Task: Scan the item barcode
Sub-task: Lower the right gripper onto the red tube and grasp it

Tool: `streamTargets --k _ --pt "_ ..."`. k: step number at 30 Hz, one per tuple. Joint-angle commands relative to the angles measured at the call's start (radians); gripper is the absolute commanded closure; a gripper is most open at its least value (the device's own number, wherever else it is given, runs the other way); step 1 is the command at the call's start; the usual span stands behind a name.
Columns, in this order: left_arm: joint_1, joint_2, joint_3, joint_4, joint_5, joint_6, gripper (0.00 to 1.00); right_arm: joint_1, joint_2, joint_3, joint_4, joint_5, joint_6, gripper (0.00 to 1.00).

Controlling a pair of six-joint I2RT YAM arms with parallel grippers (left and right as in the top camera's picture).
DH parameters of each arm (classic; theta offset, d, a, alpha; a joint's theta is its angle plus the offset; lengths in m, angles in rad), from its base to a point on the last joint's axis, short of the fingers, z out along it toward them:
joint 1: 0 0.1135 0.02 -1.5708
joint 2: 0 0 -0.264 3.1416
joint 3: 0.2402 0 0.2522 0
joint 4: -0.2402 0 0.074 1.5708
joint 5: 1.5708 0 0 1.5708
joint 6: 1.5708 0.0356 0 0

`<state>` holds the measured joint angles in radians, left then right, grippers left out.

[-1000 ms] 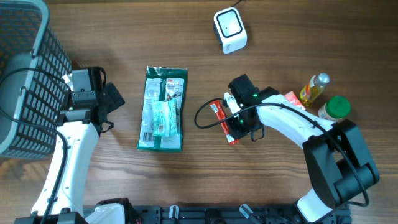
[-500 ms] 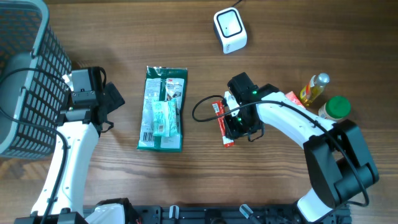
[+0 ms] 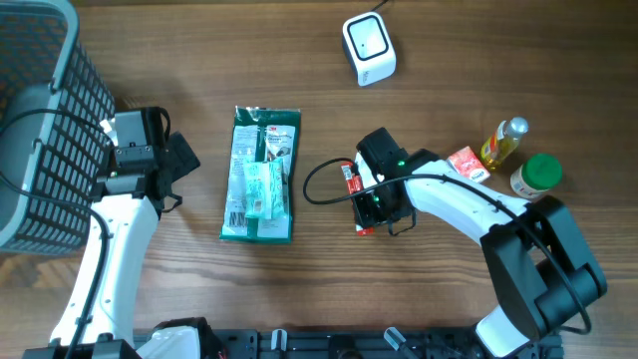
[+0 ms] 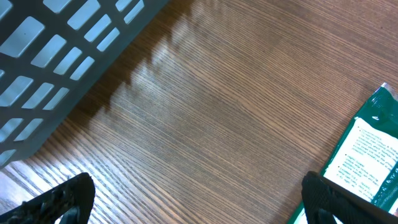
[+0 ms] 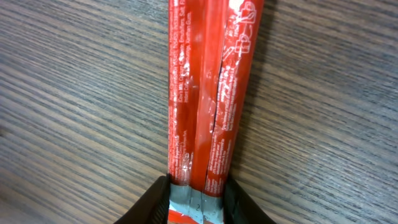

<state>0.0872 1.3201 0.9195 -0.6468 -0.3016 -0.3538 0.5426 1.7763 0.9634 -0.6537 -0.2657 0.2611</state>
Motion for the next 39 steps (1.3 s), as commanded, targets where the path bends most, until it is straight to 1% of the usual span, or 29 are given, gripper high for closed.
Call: streamTargets --k 1,3,7,11,12,13,15,20,23,24,27,28,29,30,32,34,35,36,39 --pt "0.005 0.004 -0.003 0.003 -0.002 0.002 0.00 0.004 0.033 -0.042 -0.011 0.063 0.002 0.64" --pt "0.005 0.004 -0.003 0.003 -0.002 0.002 0.00 0.004 0.033 -0.042 -0.034 0.049 0.002 0.59" --pt "0.005 0.004 -0.003 0.003 -0.002 0.002 0.00 0.004 0.033 -0.042 -0.081 0.006 0.007 0.58" --pt "0.005 0.004 -0.003 0.003 -0.002 0.002 0.00 0.004 0.033 -0.042 -0.102 0.006 0.030 0.60" --pt "0.005 0.004 -0.003 0.003 -0.002 0.002 0.00 0.004 0.033 -0.042 -0.100 0.006 0.031 0.62" --pt "0.005 0.004 -0.003 0.003 -0.002 0.002 0.00 0.004 0.033 -0.042 -0.100 0.006 0.032 0.66" --pt "0.005 0.004 -0.003 0.003 -0.002 0.002 0.00 0.005 0.033 -0.042 -0.101 0.006 0.036 0.69" --pt "0.005 0.004 -0.003 0.003 -0.002 0.002 0.00 0.005 0.033 -0.081 -0.026 0.006 0.038 0.71" --pt "0.005 0.004 -0.003 0.003 -0.002 0.002 0.00 0.005 0.033 -0.106 0.043 0.014 0.032 0.70" --pt "0.005 0.004 -0.003 0.003 -0.002 0.002 0.00 0.005 0.033 -0.106 0.051 0.034 0.029 0.67" --pt "0.005 0.004 -0.003 0.003 -0.002 0.002 0.00 0.004 0.033 -0.106 0.069 0.067 0.029 0.66" --pt "0.005 0.004 -0.003 0.003 -0.002 0.002 0.00 0.005 0.033 -0.106 0.076 0.066 0.030 0.69" --pt "0.005 0.004 -0.003 0.003 -0.002 0.002 0.00 0.005 0.033 -0.106 0.076 0.062 0.032 0.74" --pt "0.005 0.004 -0.003 0.003 -0.002 0.002 0.00 0.006 0.033 -0.107 0.070 0.059 0.035 0.77" --pt "0.005 0.004 -0.003 0.003 -0.002 0.002 0.00 0.014 0.033 -0.108 0.064 0.070 0.034 0.81" --pt "0.005 0.004 -0.003 0.003 -0.002 0.002 0.00 0.019 0.033 -0.108 0.061 0.127 0.031 0.87" --pt "0.005 0.004 -0.003 0.003 -0.002 0.002 0.00 0.019 0.033 -0.108 0.060 0.162 0.018 0.89" --pt "0.005 0.004 -0.003 0.003 -0.002 0.002 0.00 0.019 0.033 -0.107 0.059 0.183 -0.006 0.94" --pt "0.005 0.004 -0.003 0.003 -0.002 0.002 0.00 0.018 0.019 -0.065 0.010 0.285 -0.051 0.96"
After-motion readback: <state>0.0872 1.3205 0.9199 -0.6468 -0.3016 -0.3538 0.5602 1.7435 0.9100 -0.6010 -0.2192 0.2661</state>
